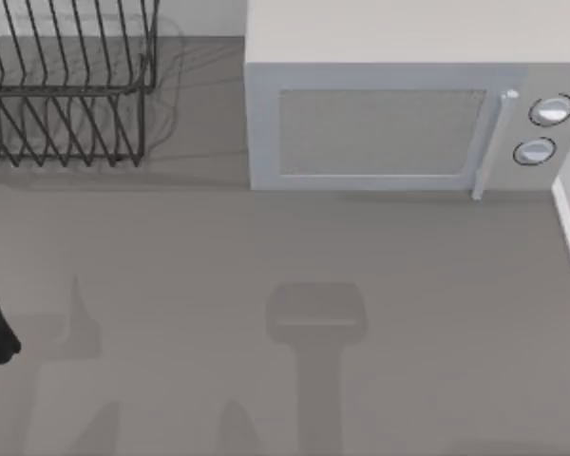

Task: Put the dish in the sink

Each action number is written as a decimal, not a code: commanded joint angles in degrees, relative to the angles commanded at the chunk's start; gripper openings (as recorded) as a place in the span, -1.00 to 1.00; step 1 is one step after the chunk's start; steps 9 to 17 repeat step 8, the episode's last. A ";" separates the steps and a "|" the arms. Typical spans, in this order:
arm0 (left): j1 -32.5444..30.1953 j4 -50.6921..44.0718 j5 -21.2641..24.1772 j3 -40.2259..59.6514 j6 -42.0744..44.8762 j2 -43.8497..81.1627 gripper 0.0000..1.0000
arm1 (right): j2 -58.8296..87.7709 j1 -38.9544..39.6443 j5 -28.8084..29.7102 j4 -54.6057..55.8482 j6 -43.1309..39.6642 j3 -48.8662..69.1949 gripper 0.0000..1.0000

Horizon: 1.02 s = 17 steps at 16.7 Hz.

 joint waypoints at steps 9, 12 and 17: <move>0.00 0.00 0.00 0.00 0.00 0.00 1.00 | 0.00 0.00 0.00 0.00 0.00 0.00 1.00; 0.00 0.00 0.00 0.00 0.00 0.00 1.00 | 0.00 0.00 0.00 0.00 0.00 0.00 1.00; 0.00 0.00 0.00 0.00 0.00 0.00 1.00 | 0.00 0.00 0.00 0.00 0.00 0.00 1.00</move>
